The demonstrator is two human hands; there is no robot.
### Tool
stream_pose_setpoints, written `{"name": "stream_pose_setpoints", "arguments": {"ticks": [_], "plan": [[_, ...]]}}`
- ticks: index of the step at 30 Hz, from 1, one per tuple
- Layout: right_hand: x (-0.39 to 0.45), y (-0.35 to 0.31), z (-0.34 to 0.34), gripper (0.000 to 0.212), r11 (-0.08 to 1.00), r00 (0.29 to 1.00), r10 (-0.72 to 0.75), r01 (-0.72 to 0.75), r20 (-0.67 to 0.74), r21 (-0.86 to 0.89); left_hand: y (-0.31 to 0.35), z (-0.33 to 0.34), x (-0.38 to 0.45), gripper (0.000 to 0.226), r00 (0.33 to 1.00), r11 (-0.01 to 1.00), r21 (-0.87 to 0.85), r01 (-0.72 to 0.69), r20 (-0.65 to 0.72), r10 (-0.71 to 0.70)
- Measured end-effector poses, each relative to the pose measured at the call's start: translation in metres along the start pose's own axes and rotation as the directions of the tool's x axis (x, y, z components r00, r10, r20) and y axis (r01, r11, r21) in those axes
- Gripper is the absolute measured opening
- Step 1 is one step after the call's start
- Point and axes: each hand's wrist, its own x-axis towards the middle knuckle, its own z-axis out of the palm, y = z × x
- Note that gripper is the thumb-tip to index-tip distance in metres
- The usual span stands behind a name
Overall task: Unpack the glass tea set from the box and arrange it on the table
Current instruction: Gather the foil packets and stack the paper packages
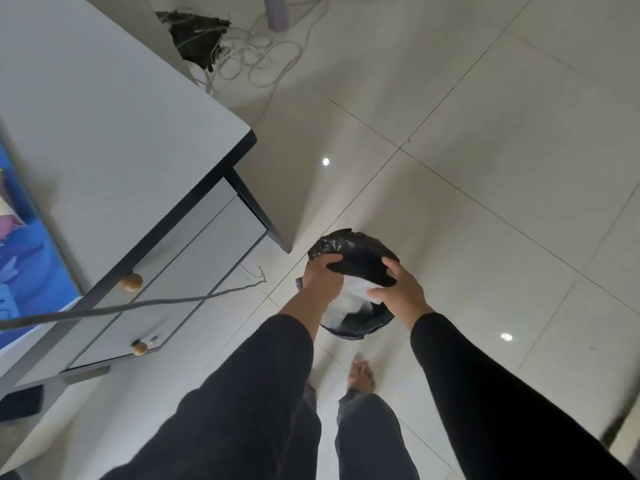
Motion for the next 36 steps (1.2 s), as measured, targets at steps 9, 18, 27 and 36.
{"name": "stream_pose_setpoints", "arguments": {"ticks": [9,18,27,36], "plan": [[0.028,0.009,0.011,0.045,0.990,0.995,-0.049,0.037,-0.088,-0.134,-0.011,0.012,0.018,0.052,1.000,1.000,-0.010,0.014,0.009,-0.013],[-0.037,-0.053,-0.009,0.047,0.992,0.976,-0.123,0.115,-0.177,-0.053,0.022,-0.022,-0.044,0.038,0.995,0.995,-0.030,-0.091,-0.043,0.090],[-0.149,-0.188,-0.058,0.048,0.918,0.900,-0.386,0.354,-0.203,-0.177,0.100,-0.122,-0.172,0.040,0.952,0.937,-0.218,-0.273,-0.202,0.230],[-0.240,-0.312,0.004,0.048,0.784,0.808,-0.589,0.562,-0.030,-0.265,0.082,-0.260,-0.251,0.045,0.875,0.915,-0.261,-0.306,-0.457,0.162]]}}
